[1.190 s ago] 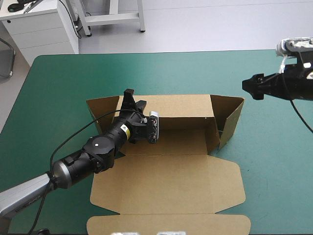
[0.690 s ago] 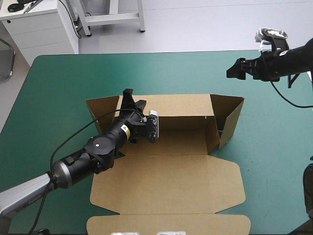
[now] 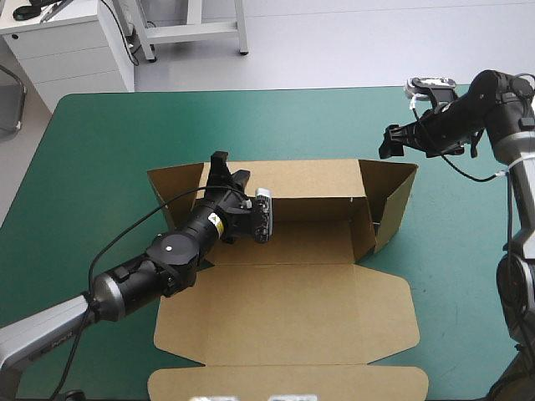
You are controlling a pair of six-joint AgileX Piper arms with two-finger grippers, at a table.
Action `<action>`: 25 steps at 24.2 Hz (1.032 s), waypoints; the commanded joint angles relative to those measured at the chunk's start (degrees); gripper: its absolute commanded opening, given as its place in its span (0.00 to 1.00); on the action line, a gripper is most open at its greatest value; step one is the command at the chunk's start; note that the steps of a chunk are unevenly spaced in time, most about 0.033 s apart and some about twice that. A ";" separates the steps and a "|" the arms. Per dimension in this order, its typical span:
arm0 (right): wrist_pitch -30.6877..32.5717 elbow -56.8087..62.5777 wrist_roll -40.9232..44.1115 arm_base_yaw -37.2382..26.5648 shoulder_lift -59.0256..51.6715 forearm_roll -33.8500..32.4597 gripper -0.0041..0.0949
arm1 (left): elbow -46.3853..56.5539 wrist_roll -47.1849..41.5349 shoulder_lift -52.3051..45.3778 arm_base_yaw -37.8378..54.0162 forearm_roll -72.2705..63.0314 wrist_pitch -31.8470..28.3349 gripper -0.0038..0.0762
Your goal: Fold the box
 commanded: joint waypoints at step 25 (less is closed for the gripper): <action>-3.63 25.03 -16.62 0.12 -16.47 12.66 0.95 | -0.19 -2.04 -0.61 -0.19 -2.74 3.33 0.04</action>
